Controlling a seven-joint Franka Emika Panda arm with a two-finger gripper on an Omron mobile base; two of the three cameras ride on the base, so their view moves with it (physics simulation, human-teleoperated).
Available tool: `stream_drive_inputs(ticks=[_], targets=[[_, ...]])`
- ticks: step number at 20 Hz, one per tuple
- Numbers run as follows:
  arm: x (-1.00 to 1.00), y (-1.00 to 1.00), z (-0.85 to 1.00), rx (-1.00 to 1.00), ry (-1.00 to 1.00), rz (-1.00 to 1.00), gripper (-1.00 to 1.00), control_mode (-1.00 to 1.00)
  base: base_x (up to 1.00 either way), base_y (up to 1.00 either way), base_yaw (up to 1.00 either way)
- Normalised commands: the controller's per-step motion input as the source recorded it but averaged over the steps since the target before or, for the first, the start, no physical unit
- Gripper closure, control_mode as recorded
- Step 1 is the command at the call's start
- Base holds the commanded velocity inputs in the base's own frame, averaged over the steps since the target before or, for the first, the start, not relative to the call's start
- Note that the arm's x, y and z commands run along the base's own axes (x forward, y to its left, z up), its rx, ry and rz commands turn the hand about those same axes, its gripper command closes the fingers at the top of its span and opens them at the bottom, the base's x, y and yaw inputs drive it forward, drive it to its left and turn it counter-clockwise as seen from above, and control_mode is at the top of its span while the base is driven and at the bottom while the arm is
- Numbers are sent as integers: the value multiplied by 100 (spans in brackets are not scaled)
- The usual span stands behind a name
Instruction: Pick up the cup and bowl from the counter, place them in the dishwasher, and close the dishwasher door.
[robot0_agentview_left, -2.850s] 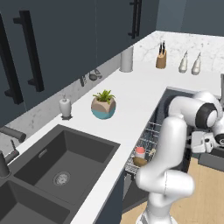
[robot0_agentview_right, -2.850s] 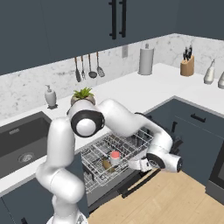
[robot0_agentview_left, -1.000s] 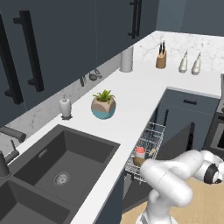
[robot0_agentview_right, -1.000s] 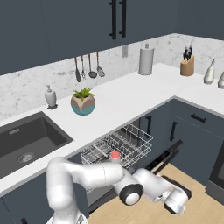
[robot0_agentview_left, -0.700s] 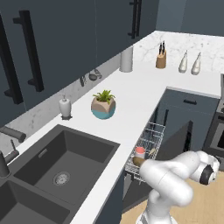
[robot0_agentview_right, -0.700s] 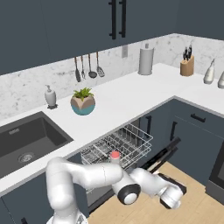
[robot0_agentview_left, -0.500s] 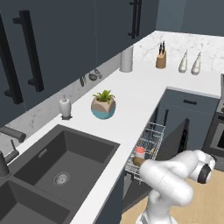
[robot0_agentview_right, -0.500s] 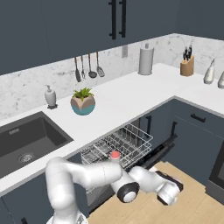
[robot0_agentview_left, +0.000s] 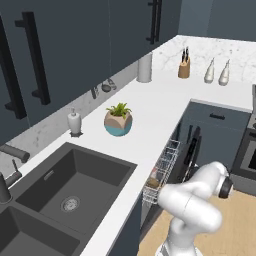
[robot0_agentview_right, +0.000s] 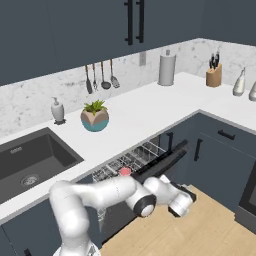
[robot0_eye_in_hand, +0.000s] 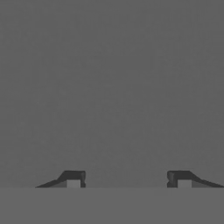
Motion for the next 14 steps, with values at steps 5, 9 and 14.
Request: stream_drive_inputs(ticks=[5,9,14], targets=[[95,100,8,-5,0,-5,-100,-100,0,0,0],[88,100,0,-11,0,-7,-100,-100,0,0,0],[77,100,-16,-21,5,-10,-100,-100,0,0,0]])
